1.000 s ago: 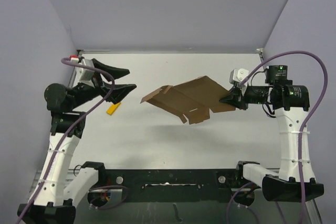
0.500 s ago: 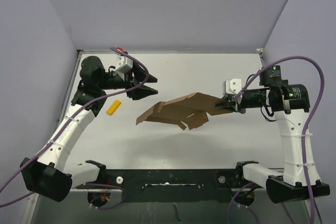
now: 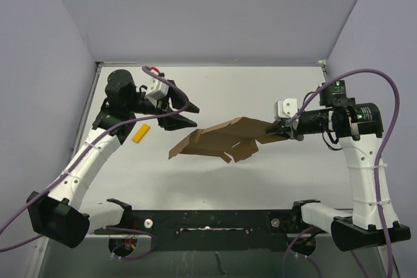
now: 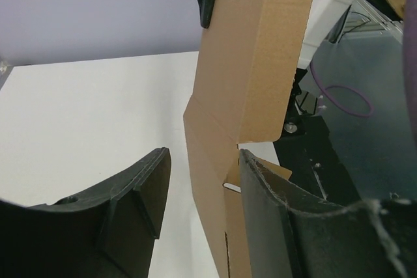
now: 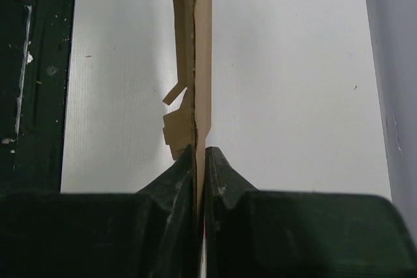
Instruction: Fold the paper box
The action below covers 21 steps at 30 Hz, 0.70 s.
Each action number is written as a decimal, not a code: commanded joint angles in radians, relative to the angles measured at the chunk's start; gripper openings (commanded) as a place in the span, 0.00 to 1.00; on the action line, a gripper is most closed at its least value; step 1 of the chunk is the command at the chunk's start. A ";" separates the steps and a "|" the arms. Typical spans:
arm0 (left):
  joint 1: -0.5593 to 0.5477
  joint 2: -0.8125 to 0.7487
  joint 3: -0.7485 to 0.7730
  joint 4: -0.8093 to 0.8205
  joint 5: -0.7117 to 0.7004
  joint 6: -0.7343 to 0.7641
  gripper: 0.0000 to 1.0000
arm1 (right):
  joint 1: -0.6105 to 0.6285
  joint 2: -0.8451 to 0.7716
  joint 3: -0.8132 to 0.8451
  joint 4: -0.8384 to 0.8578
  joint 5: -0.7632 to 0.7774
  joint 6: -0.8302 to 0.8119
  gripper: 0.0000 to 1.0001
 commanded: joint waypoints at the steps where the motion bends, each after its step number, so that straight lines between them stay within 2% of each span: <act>1: -0.023 0.035 0.000 0.018 0.059 0.023 0.45 | 0.008 0.004 0.042 0.026 -0.008 0.007 0.00; 8: -0.041 0.069 0.001 -0.025 0.058 0.066 0.44 | 0.011 0.021 0.071 0.037 -0.012 0.032 0.00; 21: -0.051 0.079 -0.001 -0.001 0.091 0.047 0.44 | 0.012 0.037 0.067 0.094 0.020 0.095 0.00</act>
